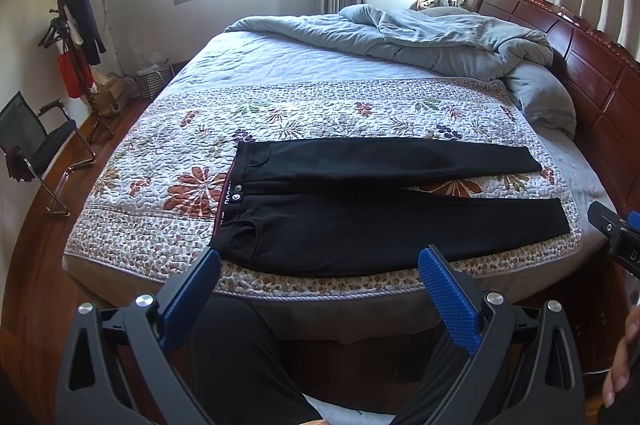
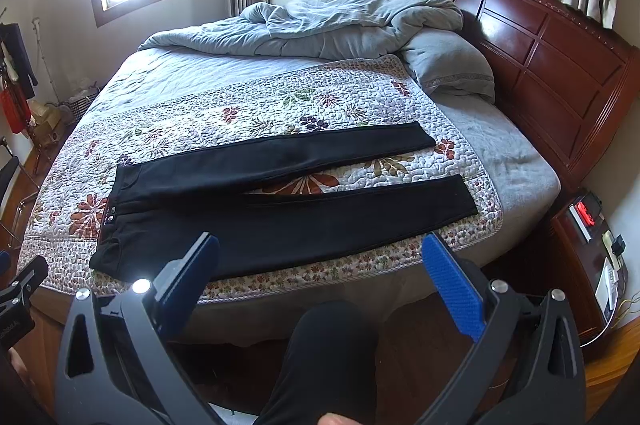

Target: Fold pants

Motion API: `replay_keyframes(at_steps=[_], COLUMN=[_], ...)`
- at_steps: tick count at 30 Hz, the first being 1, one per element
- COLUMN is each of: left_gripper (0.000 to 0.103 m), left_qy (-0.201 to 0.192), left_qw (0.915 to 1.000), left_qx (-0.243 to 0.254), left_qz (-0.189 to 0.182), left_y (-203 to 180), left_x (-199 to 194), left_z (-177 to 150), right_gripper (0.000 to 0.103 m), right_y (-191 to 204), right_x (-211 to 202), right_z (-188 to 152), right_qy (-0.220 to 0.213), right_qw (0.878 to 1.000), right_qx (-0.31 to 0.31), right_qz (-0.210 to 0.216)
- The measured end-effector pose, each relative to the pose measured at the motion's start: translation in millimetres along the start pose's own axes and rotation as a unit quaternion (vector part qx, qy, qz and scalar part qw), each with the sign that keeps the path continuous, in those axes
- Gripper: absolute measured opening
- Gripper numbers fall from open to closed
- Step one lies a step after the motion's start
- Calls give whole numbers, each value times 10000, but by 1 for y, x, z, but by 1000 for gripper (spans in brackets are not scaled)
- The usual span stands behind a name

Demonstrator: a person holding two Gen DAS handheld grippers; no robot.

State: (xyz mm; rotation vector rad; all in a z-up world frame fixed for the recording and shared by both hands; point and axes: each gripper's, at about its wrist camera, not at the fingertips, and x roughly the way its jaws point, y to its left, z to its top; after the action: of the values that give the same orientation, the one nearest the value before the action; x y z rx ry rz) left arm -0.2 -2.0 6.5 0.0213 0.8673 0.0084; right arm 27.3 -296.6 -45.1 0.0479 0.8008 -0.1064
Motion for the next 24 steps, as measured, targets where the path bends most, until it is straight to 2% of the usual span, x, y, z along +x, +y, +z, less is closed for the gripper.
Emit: replay_keyframes(at_steps=[24], left_gripper=[99], left_qy=[63], left_qw=[10000], left_qx=[6], left_qz=[18], left_y=[3], left_x=[9], left_z=[-1], right_gripper=[101], right_y=[-2], right_x=[11], right_z=[-2], right_qy=[88], right_qw=[10000], right_qx=[18], right_qz=[1])
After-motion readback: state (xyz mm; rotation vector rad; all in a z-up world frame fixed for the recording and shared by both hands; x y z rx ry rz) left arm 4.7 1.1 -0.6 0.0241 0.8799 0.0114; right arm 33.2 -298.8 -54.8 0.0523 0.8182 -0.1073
